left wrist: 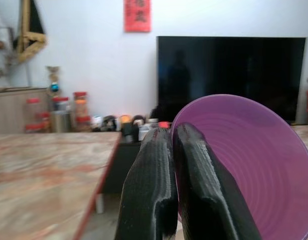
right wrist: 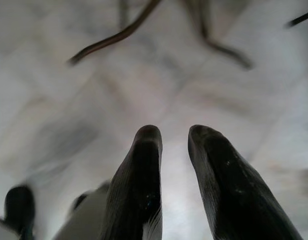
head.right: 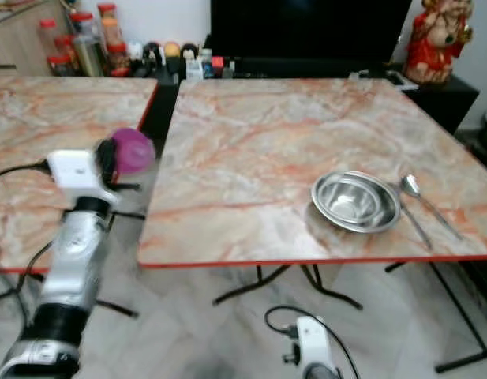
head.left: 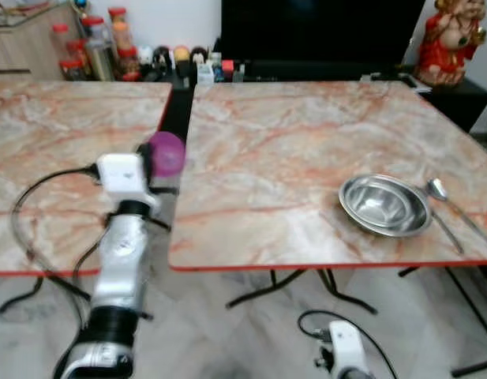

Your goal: Setting the table

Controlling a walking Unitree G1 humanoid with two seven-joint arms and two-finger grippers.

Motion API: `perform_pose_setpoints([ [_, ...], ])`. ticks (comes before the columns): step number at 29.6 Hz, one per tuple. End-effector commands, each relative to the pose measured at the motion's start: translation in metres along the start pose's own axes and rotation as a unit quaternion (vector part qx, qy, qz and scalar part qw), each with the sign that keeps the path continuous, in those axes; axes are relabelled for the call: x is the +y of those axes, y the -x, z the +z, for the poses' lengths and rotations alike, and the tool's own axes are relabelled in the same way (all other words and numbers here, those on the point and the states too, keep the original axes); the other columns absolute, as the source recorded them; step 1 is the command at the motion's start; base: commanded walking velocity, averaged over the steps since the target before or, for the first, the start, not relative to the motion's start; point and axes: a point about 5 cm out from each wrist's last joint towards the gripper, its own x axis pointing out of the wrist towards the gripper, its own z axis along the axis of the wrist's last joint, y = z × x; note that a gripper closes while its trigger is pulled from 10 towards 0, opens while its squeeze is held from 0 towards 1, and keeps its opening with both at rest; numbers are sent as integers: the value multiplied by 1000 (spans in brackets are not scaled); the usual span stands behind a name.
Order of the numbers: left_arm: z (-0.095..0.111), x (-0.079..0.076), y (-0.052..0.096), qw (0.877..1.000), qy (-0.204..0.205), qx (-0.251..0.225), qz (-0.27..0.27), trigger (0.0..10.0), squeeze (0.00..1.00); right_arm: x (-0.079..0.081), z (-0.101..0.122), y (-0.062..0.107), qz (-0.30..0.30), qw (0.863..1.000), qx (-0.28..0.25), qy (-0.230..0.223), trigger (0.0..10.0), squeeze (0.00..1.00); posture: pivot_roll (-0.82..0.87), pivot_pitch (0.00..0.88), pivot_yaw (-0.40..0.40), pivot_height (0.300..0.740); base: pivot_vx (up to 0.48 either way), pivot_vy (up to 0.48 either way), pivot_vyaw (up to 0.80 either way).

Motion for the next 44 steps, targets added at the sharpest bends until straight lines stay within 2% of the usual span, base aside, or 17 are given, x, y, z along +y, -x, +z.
perform_pose_setpoints([
  [1, 9, 12, -3, 1000, -12, -14, 13, 10000, 0, 11, 6, -2, 11, 1000, -10, -12, 10000, 0, 16, 0, -50, 701, 319, -326, 0],
  [6, 9, 8, -4, 1000, -6, -12, 8, 10000, 0, 11, 6, -2, 8, 1000, -9, -22, 10000, 0, 9, 0, -45, 701, 317, -325, 0],
  [17, 5, 3, -4, 1000, 3, 7, -19, 10000, 0, 10, 1, -1, 3, 1000, -3, -22, 10000, 0, 8, 0, -30, 701, 308, -312, -510],
  [24, 0, -2, -4, 999, 12, 32, -38, 10000, 0, 13, -2, 0, 3, 1000, 2, -24, 10000, 0, 12, 0, -21, 701, 0, 0, 0],
  [28, -3, -3, -7, 998, 19, 47, -27, 10000, 0, 14, -2, 0, 4, 1000, 2, -24, 10000, 0, 12, 0, -19, 701, 0, 0, 0],
  [34, 1, -2, -14, 999, 13, 50, -10, 10000, 0, 14, -4, 0, 4, 1000, 5, -25, 10000, 0, 11, 0, -12, 701, 0, 0, 0],
  [36, 1, 2, -19, 998, 5, 62, 12, 10000, 0, 14, -4, 0, 4, 1000, 5, -26, 10000, 0, 11, 0, -8, 701, 0, 0, 0],
  [40, 0, 3, -20, 998, 1, 68, 18, 10000, 0, 15, -4, 0, 4, 1000, 6, -26, 10000, 0, 11, 0, -8, 701, 0, 0, 0],
  [42, -5, -2, -23, 995, -7, 95, 8, 10000, 0, 15, -5, 0, 5, 1000, 6, -25, 10000, 0, 13, 0, -9, 701, 0, 0, 0],
  [43, -14, -7, -27, 990, -5, 139, 8, 10000, 0, 16, -5, 0, 6, 1000, 7, -24, 10000, 0, 13, 0, -9, 701, 0, 0, 0],
  [44, -17, -8, -30, 987, -6, 158, 19, 10000, 0, 16, -5, 0, 6, 1000, 6, -24, 10000, 0, 13, 0, -9, 701, 0, 0, 0],
])
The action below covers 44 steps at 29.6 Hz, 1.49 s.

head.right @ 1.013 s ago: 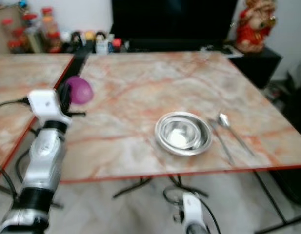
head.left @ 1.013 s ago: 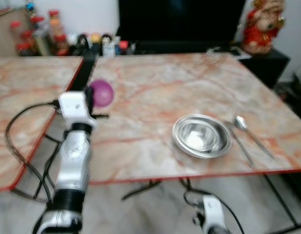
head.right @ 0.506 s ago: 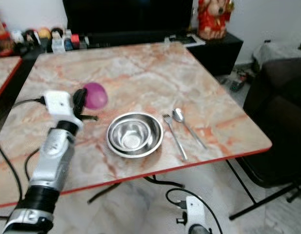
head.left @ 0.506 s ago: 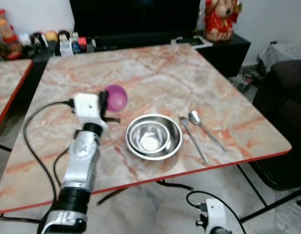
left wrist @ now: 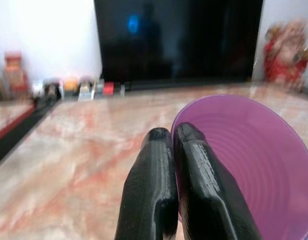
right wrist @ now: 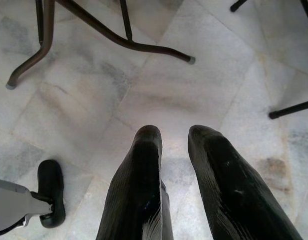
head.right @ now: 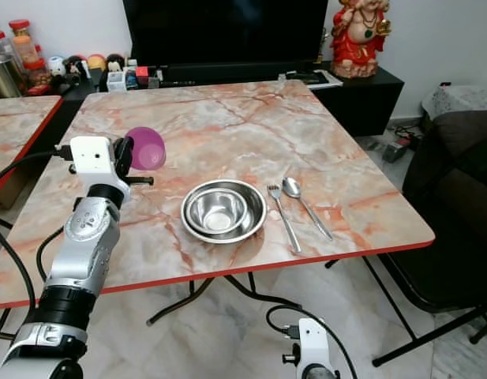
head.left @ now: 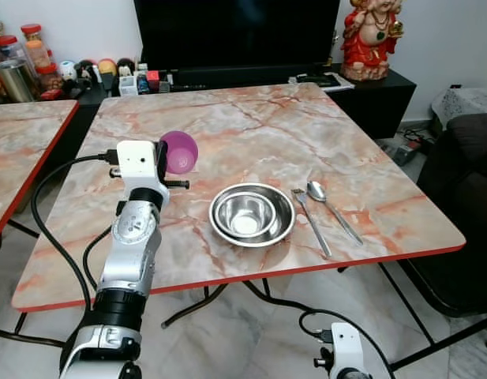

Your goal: Setting the table

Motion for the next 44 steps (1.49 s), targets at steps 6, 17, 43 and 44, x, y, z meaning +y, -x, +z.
perform_pose_setpoints([
  [6, 1, -14, -16, 999, -4, 54, 0, 10000, 0, 0, 0, 0, -1, 1000, 0, -1, 10000, 0, 8, 0, -5, 701, 0, 0, 0],
  [17, -1, -14, -31, 991, -14, 128, 39, 10000, 0, 1, -2, 0, -1, 1000, 1, -1, 10000, 0, 0, 0, 5, 701, 0, 0, 0],
  [43, -6, -18, -35, 982, 51, 179, 16, 10000, 0, 2, -1, 0, 0, 1000, 1, -3, 10000, 0, 5, 0, 8, 701, 0, 0, 0],
  [44, -7, -18, -35, 982, 47, 181, 15, 10000, 0, 2, -2, 0, 0, 1000, 1, -2, 10000, 0, 5, 0, 8, 701, 0, 0, 0],
])
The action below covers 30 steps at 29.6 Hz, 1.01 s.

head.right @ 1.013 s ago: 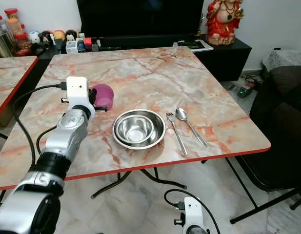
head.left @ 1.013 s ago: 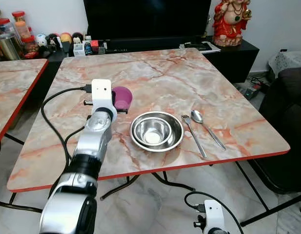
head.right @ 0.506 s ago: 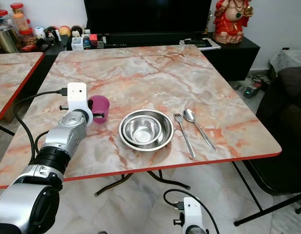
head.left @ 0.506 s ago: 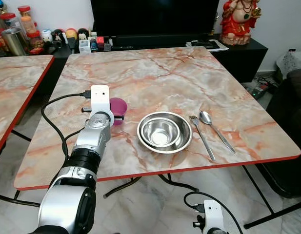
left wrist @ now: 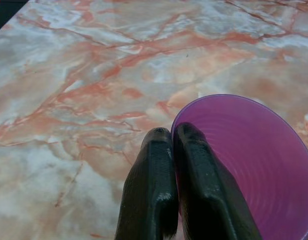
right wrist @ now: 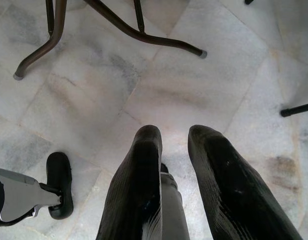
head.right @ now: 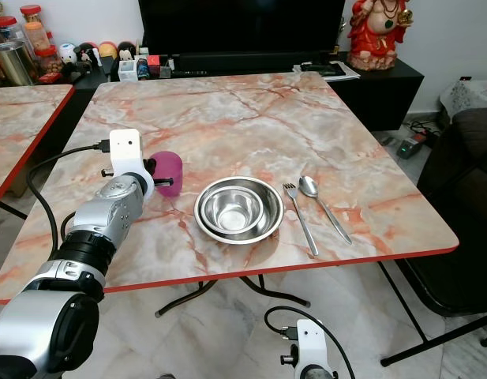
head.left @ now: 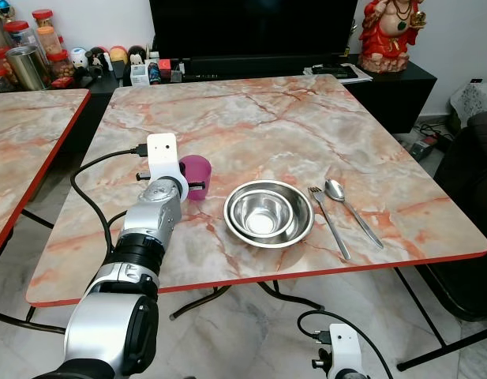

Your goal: Setting the table

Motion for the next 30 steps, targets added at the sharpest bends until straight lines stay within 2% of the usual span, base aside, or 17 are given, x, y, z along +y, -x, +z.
perform_pose_setpoints([
  [1, 3, -2, -1, 1000, -1, 7, -6, 10000, 0, 0, -1, 0, -2, 1000, 0, -2, 10000, 0, 5, 0, 8, 701, 0, 0, 0],
  [3, 2, -3, -1, 1000, -13, 8, -12, 10000, 0, -1, -1, 0, -2, 1000, 0, -2, 10000, 0, 6, 0, 7, 701, 0, 0, 0],
  [16, -1, -6, -1, 1000, -8, 12, -21, 10000, 8, 0, -1, 0, -3, 1000, 1, -4, 10000, 0, 3, 0, 9, 701, 0, 0, 0],
  [17, -1, -6, -1, 1000, -7, 12, -21, 10000, 247, 0, -1, 0, -3, 1000, 1, -3, 10000, 0, 2, 0, 11, 701, 0, 0, 0],
  [18, -2, -6, -1, 1000, -6, 12, -22, 10000, 333, 0, -1, 0, -3, 1000, 1, -4, 10000, 0, 2, 0, 10, 701, 0, 0, 0],
  [19, -2, -7, -1, 1000, -5, 13, -23, 10000, 357, 0, -1, 0, -3, 1000, 1, -4, 10000, 0, 2, 0, 10, 701, 0, 0, 0],
  [26, -1, -6, -1, 1000, -4, 11, -24, 10000, 361, 0, -1, 0, -3, 1000, 1, -3, 10000, 0, 3, 0, 9, 701, 0, 0, 0],
  [27, -1, -6, -1, 1000, -3, 10, -24, 10000, 388, 0, -1, 0, -3, 1000, 1, -3, 10000, 0, 3, 0, 9, 701, 0, 0, 0],
  [29, 0, -6, -1, 1000, -4, 9, -24, 10000, 588, 0, -1, 0, -3, 1000, 0, -3, 10000, 0, 3, 0, 9, 701, 0, 0, 0],
  [30, 0, -6, -1, 1000, -3, 9, -24, 10000, 584, 0, -1, 0, -3, 1000, 0, -3, 10000, 0, 3, 0, 9, 701, 0, 0, 0],
])
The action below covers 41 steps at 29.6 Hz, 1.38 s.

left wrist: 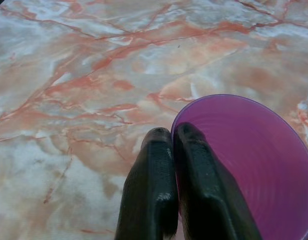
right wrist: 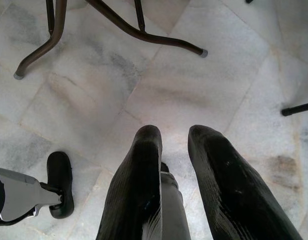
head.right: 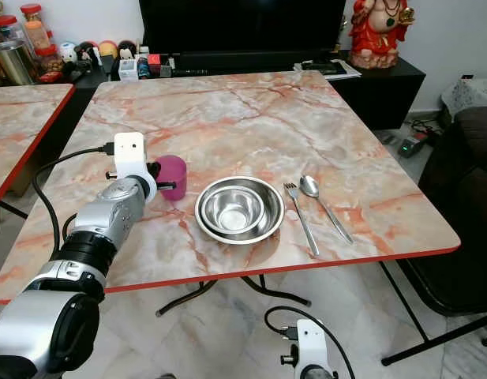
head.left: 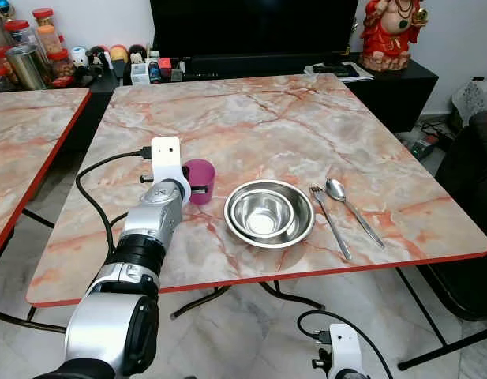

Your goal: Setting the table

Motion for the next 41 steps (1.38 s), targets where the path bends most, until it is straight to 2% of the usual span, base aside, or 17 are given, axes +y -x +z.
perform_pose_setpoints([
  [1, 4, -3, -1, 1000, 2, -2, -7, 10000, 584, 0, -1, 0, -3, 1000, 0, -3, 10000, 0, 3, 0, 9, 701, 0, 0, 0],
  [2, 4, -3, -1, 1000, 2, -2, -7, 10000, 584, 0, -1, 0, -3, 1000, 0, -3, 10000, 0, 3, 0, 9, 701, 0, 0, 0],
  [3, 4, -3, -1, 1000, 2, -2, -8, 10000, 729, 0, -1, 0, -3, 1000, 0, -3, 10000, 0, 4, 0, 9, 701, 0, 0, 0],
  [5, 4, -3, -1, 1000, 2, -3, -8, 10000, 765, 0, -1, 0, -3, 1000, 0, -3, 10000, 0, 3, 0, 10, 701, 0, 0, 0],
  [7, 5, -3, -1, 1000, 3, -4, -8, 10000, 757, 0, -1, 0, -3, 1000, 0, -3, 10000, 0, 3, 0, 9, 701, 0, 0, 0],
  [8, 5, -4, -1, 1000, 1, -5, -9, 10000, 1000, 0, 0, 0, -3, 1000, 0, -4, 10000, 0, 3, 0, 10, 701, 0, 0, 0],
  [13, 5, -3, -1, 1000, 3, -7, -6, 10000, 1000, 0, 0, 0, -3, 1000, 0, -3, 10000, 0, 3, 0, 9, 701, 0, 0, 0],
  [14, 5, -3, -1, 1000, 4, -7, -5, 10000, 855, 0, 0, 0, -3, 1000, 0, -3, 10000, 0, 3, 0, 8, 701, 0, 0, 0],
  [15, 5, -3, -1, 1000, 4, -8, -4, 10000, 110, 0, 0, 0, -3, 1000, 0, -3, 10000, 0, 4, 0, 7, 701, 0, 0, 0],
  [16, 6, -3, -1, 1000, 4, -9, -4, 10000, 0, 0, 0, 0, -3, 1000, -1, -3, 10000, 0, 5, 0, 7, 701, 0, 0, 0],
  [21, 10, 0, -1, 1000, 7, -20, 2, 10000, 0, 0, 1, 0, -2, 1000, -1, -2, 10000, 0, 5, 0, 4, 701, 0, 0, 0],
  [33, 34, 14, 6, 994, -20, -109, 25, 10000, 0, 0, 3, -1, -2, 1000, -3, 0, 10000, 0, 10, 0, -2, 701, 0, 0, 0],
  [38, 44, 29, 19, 980, -7, -193, 46, 10000, 0, 1, 3, -1, -1, 1000, -5, -2, 10000, 0, 11, 0, -4, 701, 0, 0, 0],
  [39, 44, 29, 19, 980, -7, -193, 46, 10000, 0, 1, 3, -1, -1, 1000, -5, -2, 10000, 0, 11, 0, -4, 701, 0, 0, 0],
  [40, 46, 41, 26, 972, -20, -223, 69, 10000, 0, 1, 3, -1, -1, 1000, -6, -2, 10000, 0, 11, 0, -4, 701, 0, 0, 0],
  [41, 47, 54, 32, 963, -55, -245, 94, 10000, 0, 1, 3, -1, -1, 1000, -6, -3, 10000, 0, 17, 0, -5, 701, 0, 0, 0],
])
